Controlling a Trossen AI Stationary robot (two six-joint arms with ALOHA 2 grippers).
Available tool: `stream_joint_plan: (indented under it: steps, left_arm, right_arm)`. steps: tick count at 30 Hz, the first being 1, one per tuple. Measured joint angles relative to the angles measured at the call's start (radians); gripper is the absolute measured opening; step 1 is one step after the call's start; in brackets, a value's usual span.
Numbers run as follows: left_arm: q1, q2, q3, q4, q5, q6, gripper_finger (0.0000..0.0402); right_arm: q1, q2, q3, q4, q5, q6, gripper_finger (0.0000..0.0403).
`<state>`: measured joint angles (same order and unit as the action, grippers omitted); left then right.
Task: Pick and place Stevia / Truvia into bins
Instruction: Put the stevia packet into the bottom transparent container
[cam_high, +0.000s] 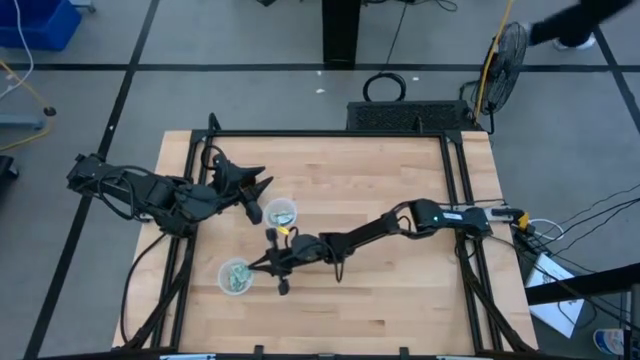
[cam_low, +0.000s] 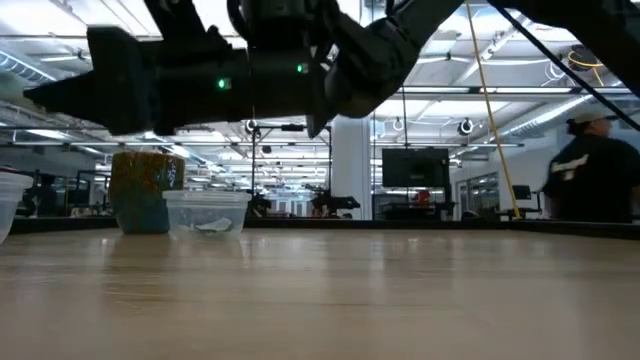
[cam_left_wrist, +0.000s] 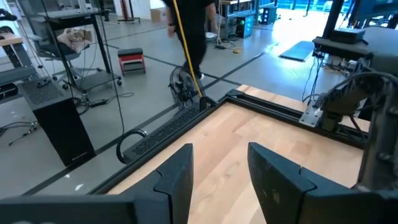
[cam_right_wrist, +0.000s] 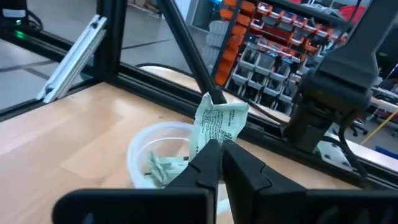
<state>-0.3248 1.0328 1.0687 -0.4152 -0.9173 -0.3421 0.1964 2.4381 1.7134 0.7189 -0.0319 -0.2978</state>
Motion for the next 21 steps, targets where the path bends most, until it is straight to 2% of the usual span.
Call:
stream_joint_plan:
  steps: [5, 9, 21]
  left_arm:
    - [0.0, 0.0, 0.0, 0.0, 0.0, -0.005, 0.0159]
    - [0.0, 0.0, 0.0, 0.001, 0.0, -0.007, 0.0159]
    - [0.03, 0.0, 0.0, 0.001, 0.0, -0.033, 0.0159]
  right_arm:
    - [-0.011, 0.02, 0.01, 0.031, -0.004, 0.026, 0.0016]
    - [-0.014, 0.02, 0.012, 0.05, -0.102, 0.051, 0.0033]
    - [-0.02, 0.02, 0.048, 0.081, -0.099, 0.111, 0.0133]
